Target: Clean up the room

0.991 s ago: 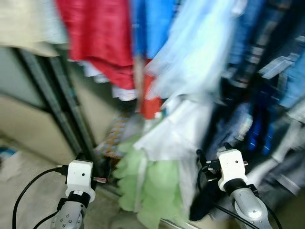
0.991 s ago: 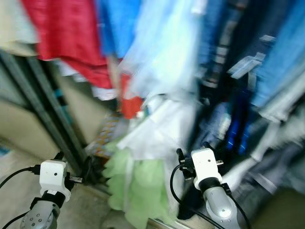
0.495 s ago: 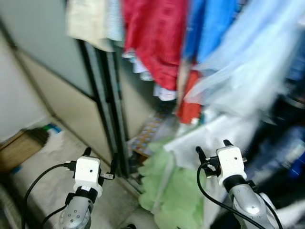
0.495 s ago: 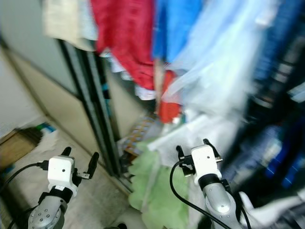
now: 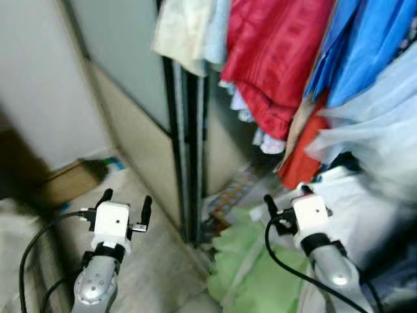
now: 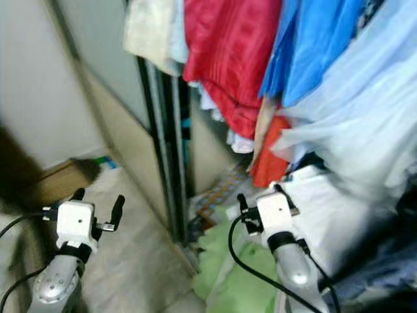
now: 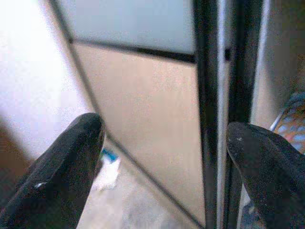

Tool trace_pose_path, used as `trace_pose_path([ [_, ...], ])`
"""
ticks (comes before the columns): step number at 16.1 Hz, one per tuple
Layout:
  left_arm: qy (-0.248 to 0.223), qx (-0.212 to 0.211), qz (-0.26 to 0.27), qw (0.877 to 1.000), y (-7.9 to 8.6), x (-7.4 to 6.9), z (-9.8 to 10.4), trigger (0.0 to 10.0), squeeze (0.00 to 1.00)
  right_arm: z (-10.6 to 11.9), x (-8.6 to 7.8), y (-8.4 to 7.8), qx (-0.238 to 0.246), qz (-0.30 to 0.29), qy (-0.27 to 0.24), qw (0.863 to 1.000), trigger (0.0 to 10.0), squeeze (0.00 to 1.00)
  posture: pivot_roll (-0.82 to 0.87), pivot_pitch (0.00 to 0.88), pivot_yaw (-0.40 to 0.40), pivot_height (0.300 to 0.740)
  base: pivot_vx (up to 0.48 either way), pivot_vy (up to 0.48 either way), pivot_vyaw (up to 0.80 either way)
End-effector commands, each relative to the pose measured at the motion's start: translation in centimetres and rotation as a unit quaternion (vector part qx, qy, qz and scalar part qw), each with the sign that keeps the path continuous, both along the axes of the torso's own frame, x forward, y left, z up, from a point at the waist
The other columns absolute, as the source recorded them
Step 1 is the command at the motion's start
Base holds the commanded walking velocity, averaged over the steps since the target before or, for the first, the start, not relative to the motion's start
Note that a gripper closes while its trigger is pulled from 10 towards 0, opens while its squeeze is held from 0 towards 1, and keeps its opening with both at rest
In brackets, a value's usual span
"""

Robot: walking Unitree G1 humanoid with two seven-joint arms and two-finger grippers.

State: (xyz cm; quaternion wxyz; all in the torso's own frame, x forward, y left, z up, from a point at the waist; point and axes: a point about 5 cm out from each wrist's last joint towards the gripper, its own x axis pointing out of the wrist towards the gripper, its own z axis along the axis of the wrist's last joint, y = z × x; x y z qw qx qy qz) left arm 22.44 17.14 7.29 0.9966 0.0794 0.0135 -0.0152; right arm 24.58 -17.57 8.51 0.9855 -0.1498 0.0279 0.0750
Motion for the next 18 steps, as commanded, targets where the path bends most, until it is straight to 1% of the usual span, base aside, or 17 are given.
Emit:
trace_pose_path([
  [1,0.002,-0.001,0.000,1.000,0.1,-0.1,0.3,10.0,0.00,-0.1,-0.4,0.0,0.003,-0.001,0.008,1.000,10.0,0.00,0.05,0.099,-0.001,0.740,0.000,0.000,0.00],
  [3,0.005,-0.003,-0.004,1.000,0.1,-0.8,0.7,10.0,0.00,0.1,-0.7,0.1,0.014,-0.011,0.007,1.000,10.0,0.00,0.06,0.132,0.008,0.740,0.000,0.000,0.00],
  [4,0.006,-0.006,-0.006,1.000,0.1,-1.1,0.8,10.0,0.00,0.3,-0.6,0.0,0.022,-0.020,0.005,1.000,10.0,0.00,0.05,0.144,0.013,0.740,0.000,0.000,0.00],
  [5,0.006,-0.006,-0.006,1.000,0.1,-1.1,0.8,10.0,0.00,0.3,-0.6,0.0,0.022,-0.020,0.005,1.000,10.0,0.00,0.05,0.144,0.013,0.740,0.000,0.000,0.00],
  [7,0.013,-0.019,0.002,1.000,0.2,-1.2,0.6,10.0,0.00,0.5,0.1,-0.4,0.024,-0.030,-0.001,0.999,10.0,0.00,0.06,0.144,0.017,0.740,0.000,0.000,0.00],
  [9,0.015,-0.024,0.008,1.000,0.1,-1.0,0.4,10.0,0.00,0.5,0.4,-0.4,0.025,-0.031,-0.005,0.999,10.0,0.00,0.07,0.118,0.021,0.740,0.000,0.000,0.00],
  [10,0.015,-0.026,0.004,1.000,-0.3,-0.6,0.3,10.0,0.00,0.4,0.8,0.1,0.027,-0.027,-0.008,0.999,10.0,0.00,0.07,0.079,0.021,0.740,0.000,0.000,0.80],
  [11,0.014,-0.026,0.001,1.000,-0.5,-0.3,0.3,10.0,0.00,0.4,1.1,0.5,0.028,-0.022,-0.011,0.999,10.0,0.00,0.07,0.066,0.020,0.740,0.000,0.000,0.80],
  [12,0.011,-0.024,-0.002,1.000,-0.7,0.4,0.2,10.0,0.00,0.3,1.7,1.1,0.030,-0.014,-0.014,0.999,10.0,0.00,0.07,0.036,0.021,0.740,0.000,0.000,0.00],
  [13,0.010,-0.024,-0.003,1.000,-0.7,0.6,0.2,10.0,0.00,0.3,2.0,1.2,0.030,-0.012,-0.014,0.999,10.0,0.00,0.07,0.036,0.021,0.740,0.000,0.000,0.00],
  [14,0.000,-0.019,0.000,1.000,-0.6,1.7,0.5,10.0,0.00,0.4,3.0,1.7,0.026,-0.001,-0.019,0.999,10.0,0.00,0.07,0.000,0.015,0.740,0.000,0.000,0.00],
  [15,-0.006,-0.017,0.006,1.000,-0.4,2.4,0.7,10.0,0.00,0.6,3.6,1.8,0.020,0.004,-0.023,1.000,10.0,0.00,0.07,0.000,0.014,0.740,0.000,0.000,0.80],
  [18,-0.008,-0.021,0.014,1.000,-0.1,2.9,0.7,10.0,0.00,0.7,4.5,1.7,0.015,0.005,-0.024,1.000,10.0,0.00,0.07,0.000,0.009,0.740,0.000,0.000,0.80],
])
